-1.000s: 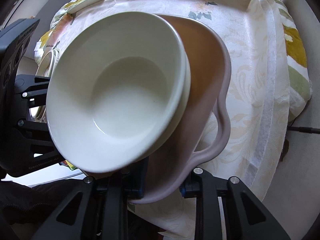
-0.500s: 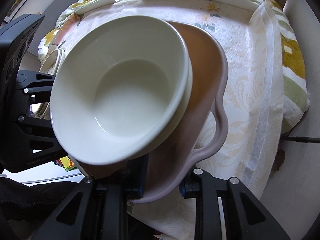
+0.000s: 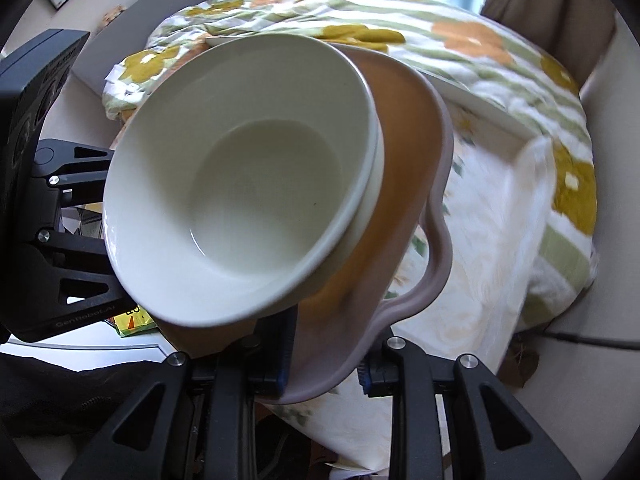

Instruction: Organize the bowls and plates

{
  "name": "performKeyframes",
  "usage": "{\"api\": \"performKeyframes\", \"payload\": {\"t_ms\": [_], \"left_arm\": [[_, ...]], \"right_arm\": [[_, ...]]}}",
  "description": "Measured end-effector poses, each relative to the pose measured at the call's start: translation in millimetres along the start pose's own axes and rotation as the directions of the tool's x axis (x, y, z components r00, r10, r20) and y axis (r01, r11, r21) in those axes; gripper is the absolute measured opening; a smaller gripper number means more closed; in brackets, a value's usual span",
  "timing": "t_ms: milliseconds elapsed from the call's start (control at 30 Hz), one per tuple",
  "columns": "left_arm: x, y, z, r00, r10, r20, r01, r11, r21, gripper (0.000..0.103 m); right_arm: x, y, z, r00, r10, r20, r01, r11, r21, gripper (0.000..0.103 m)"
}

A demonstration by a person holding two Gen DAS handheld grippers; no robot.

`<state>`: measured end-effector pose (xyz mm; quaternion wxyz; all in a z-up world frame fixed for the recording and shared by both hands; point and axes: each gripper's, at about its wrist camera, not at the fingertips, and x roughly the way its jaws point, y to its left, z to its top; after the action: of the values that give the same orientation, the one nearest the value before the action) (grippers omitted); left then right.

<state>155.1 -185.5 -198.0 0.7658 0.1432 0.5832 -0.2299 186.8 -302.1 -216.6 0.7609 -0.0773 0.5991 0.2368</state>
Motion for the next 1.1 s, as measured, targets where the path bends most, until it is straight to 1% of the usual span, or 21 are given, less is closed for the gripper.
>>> {"api": "performKeyframes", "payload": {"t_ms": [133,300,467,633,700,833,1100], "left_arm": [[-16.8,34.8,-19.8,1.000,0.011,0.009,-0.011,1.000,-0.012,0.021],[-29.4,85.9,-50.6,1.000,0.029,-0.009,-0.029,1.000,-0.002,0.021],[-21.4,140.8,-79.0,0.999,0.026,-0.039,-0.026,1.000,0.009,0.021],[-12.5,173.3,-104.4,0.997,0.022,-0.078,-0.020,1.000,0.021,0.021],[-6.8,183.7,-112.0,0.996,0.009,-0.091,-0.007,1.000,0.027,0.021],[6.0,197.1,-116.1,0.994,-0.010,-0.109,0.014,0.999,0.035,0.021],[23.4,211.9,-118.3,0.992,-0.039,-0.123,0.043,0.999,0.032,0.021]], "right_arm": [[3.1,40.9,17.6,1.000,-0.007,0.007,0.007,0.999,-0.037,0.023],[21.0,96.5,39.9,1.000,0.009,0.012,-0.008,1.000,-0.021,0.023],[47.0,148.5,59.7,1.000,0.020,-0.001,-0.020,1.000,-0.006,0.023],[76.8,188.1,71.8,0.999,0.037,-0.025,-0.037,0.999,0.023,0.023],[86.3,197.8,74.5,0.999,0.037,-0.035,-0.036,0.999,0.034,0.023],[102.5,208.6,78.6,0.998,0.029,-0.056,-0.026,0.998,0.052,0.023],[118.2,212.1,82.3,0.997,0.024,-0.075,-0.019,0.997,0.073,0.023]]}}
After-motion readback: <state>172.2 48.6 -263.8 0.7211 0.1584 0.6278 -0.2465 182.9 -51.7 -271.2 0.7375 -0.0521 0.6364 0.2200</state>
